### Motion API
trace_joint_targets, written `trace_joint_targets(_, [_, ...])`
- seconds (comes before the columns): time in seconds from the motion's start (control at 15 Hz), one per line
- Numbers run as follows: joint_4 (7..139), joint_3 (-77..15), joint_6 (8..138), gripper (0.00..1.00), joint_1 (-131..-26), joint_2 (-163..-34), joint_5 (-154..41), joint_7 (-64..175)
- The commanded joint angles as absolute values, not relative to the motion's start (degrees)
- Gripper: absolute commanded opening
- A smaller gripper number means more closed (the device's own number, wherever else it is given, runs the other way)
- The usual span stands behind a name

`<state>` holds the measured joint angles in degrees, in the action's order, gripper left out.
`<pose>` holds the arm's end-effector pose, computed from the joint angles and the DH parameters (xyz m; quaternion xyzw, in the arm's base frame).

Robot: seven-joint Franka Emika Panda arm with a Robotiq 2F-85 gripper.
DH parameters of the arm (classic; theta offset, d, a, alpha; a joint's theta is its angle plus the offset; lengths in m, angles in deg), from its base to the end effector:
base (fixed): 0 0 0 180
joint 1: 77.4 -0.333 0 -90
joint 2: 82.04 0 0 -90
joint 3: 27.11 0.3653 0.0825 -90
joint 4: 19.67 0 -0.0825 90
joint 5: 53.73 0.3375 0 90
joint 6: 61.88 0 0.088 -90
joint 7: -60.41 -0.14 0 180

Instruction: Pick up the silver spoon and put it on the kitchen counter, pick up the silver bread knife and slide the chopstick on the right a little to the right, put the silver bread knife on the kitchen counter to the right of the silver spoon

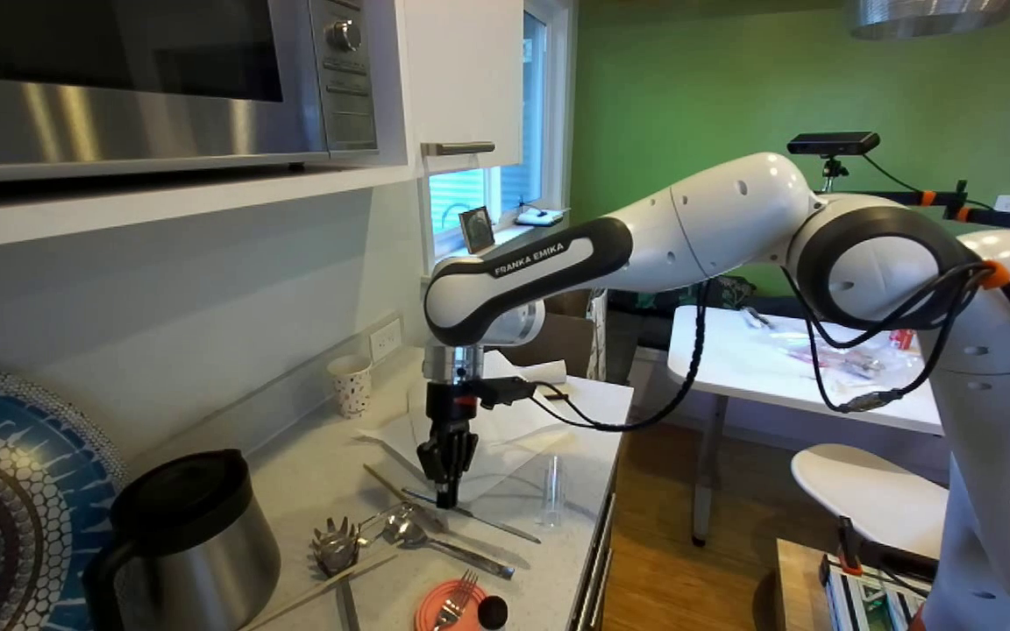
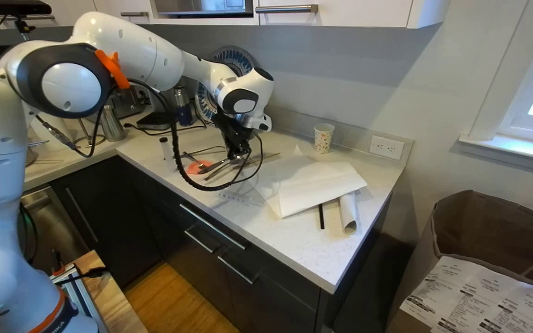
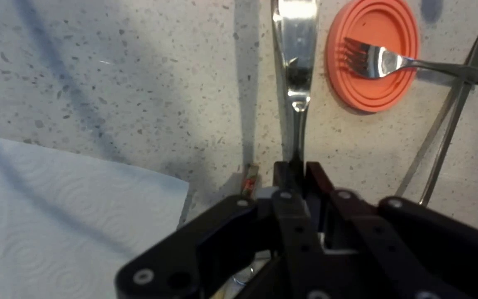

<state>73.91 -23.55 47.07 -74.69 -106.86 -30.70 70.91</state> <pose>0.6317 0.0447 0.3982 -0.9772 -0.0149 0.0641 0.2019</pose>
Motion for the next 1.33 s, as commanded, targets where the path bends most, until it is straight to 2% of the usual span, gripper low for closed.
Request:
trace_joint_targets(0.0, [69.5, -22.8, 43.3, 0.03, -74.1, -110.6, -29.2, 68.4])
trace_joint_targets(0.53, [63.3, -23.1, 32.4, 0.03, -73.5, -114.7, -28.8, 64.5])
trace_joint_targets(1.27, [56.7, -22.9, 24.8, 0.03, -72.4, -119.8, -28.6, 64.3])
